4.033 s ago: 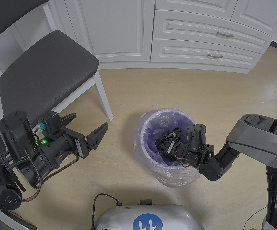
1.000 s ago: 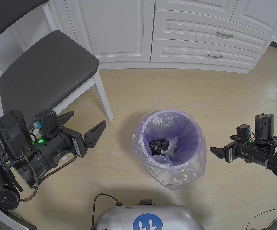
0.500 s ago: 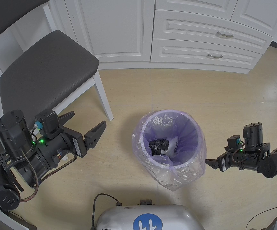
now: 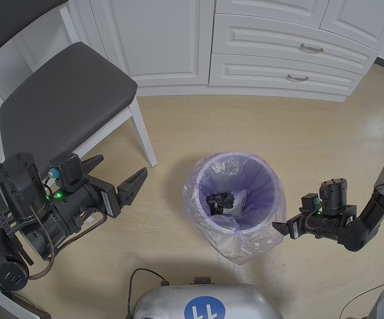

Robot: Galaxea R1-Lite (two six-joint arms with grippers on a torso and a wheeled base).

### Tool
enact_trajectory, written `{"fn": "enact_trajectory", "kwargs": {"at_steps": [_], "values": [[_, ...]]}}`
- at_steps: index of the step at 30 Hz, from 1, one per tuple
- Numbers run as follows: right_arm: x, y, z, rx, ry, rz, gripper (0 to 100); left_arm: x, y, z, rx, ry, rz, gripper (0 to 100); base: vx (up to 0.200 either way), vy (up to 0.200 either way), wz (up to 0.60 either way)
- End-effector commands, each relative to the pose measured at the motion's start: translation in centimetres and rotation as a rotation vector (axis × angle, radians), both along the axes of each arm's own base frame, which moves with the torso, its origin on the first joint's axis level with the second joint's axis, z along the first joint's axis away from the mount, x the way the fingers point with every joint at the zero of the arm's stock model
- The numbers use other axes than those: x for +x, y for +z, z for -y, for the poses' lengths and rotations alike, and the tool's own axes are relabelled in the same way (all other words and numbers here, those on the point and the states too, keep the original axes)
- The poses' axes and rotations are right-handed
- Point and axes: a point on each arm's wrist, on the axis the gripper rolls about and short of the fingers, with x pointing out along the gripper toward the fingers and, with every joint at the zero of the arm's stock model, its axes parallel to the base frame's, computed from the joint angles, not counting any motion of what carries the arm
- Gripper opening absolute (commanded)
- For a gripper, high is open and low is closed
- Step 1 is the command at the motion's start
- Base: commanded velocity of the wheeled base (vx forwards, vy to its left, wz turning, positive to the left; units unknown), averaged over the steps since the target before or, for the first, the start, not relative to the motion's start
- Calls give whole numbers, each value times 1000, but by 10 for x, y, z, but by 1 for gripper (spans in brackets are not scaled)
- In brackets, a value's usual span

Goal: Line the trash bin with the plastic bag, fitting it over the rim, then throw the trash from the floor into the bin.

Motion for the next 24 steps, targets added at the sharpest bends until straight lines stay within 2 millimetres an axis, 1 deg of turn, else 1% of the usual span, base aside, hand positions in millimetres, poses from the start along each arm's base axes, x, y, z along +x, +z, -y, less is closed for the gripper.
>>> {"fn": "enact_trajectory", "kwargs": {"at_steps": [1,4,7,10,14,22,24], "values": [[15,-36,-8,32,-19,-52,100,2,0,-1,-2,7,1,100,0,0,0],[22,-43,-13,76,-36,-32,100,2,0,-1,-2,9,1,100,0,0,0],[24,-47,-15,102,-49,-24,100,2,0,-2,-2,9,1,100,0,0,0],[25,-49,-15,100,-51,-28,100,1,1,-2,-2,9,3,100,0,0,0],[28,-56,-15,97,-54,-42,100,1,-1,-2,1,9,-3,100,0,0,0],[35,-79,-13,85,-69,-87,100,1,-2,-1,5,7,-6,100,0,0,0],[38,-82,-13,84,-74,-86,100,1,-1,-1,4,7,-5,100,0,0,0]]}}
